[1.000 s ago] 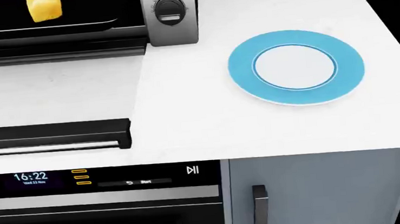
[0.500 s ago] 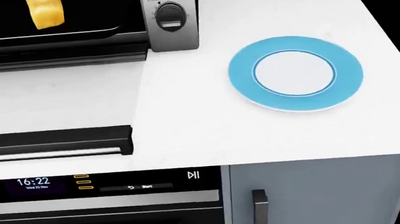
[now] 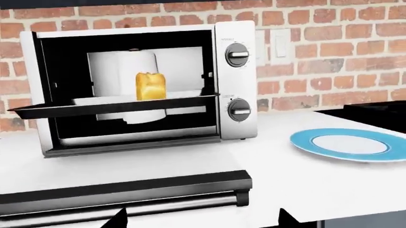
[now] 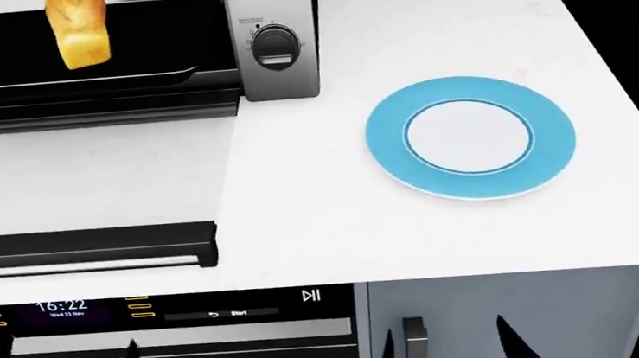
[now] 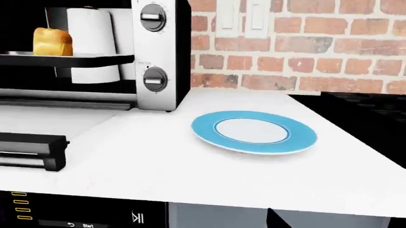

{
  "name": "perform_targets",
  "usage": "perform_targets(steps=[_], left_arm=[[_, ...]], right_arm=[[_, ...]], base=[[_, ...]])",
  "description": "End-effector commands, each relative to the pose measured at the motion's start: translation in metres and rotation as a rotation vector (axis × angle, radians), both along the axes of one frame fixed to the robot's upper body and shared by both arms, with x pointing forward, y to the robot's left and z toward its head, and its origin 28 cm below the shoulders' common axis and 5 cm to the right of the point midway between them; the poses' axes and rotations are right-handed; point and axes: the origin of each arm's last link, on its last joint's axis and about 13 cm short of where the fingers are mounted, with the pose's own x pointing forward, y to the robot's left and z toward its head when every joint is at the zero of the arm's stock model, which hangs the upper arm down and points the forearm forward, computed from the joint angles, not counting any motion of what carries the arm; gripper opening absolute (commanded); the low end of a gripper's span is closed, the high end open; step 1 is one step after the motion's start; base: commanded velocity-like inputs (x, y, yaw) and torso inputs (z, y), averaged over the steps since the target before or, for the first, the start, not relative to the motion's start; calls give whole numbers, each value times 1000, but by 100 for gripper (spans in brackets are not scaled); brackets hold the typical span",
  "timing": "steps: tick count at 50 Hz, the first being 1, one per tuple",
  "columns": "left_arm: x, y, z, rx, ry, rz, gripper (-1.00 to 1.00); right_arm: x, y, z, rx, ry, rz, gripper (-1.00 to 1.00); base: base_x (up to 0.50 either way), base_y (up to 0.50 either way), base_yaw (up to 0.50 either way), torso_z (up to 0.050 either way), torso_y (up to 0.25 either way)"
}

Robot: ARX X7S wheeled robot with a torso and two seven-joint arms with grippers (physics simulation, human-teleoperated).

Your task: Pick the bread from the tray and place it on the plate on the counter.

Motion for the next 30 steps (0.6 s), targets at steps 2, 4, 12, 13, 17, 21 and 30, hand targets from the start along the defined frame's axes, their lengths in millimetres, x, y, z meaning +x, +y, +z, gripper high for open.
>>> perform_targets(steps=[2,4,12,13,17,21,30], left_arm=[[-15,1,42,28,-45,-17,100],[-16,1,46,36,-49,-18,100],[-29,4,110,105,-176,-82,100],[-30,5,111,91,-182,-41,100],[-33,5,112,87,-189,-34,100],[-36,6,114,85,-195,-29,100],[-35,10,126,113,-200,-29,100]], right_arm=[[-13,-3,35,-56,-45,3,100],[-14,-6,46,-67,-62,-2,100],[-24,-14,122,-172,-188,-32,100],[-24,-14,123,-173,-192,-32,100],[-27,-15,123,-172,-191,-35,100],[-28,-15,123,-172,-192,-37,100],[-26,-16,135,-206,-199,-37,100]], base=[[0,0,0,48,62],[0,0,0,48,60],[0,0,0,48,61],[0,0,0,48,61],[0,0,0,48,60],[0,0,0,48,60],[0,0,0,48,61]])
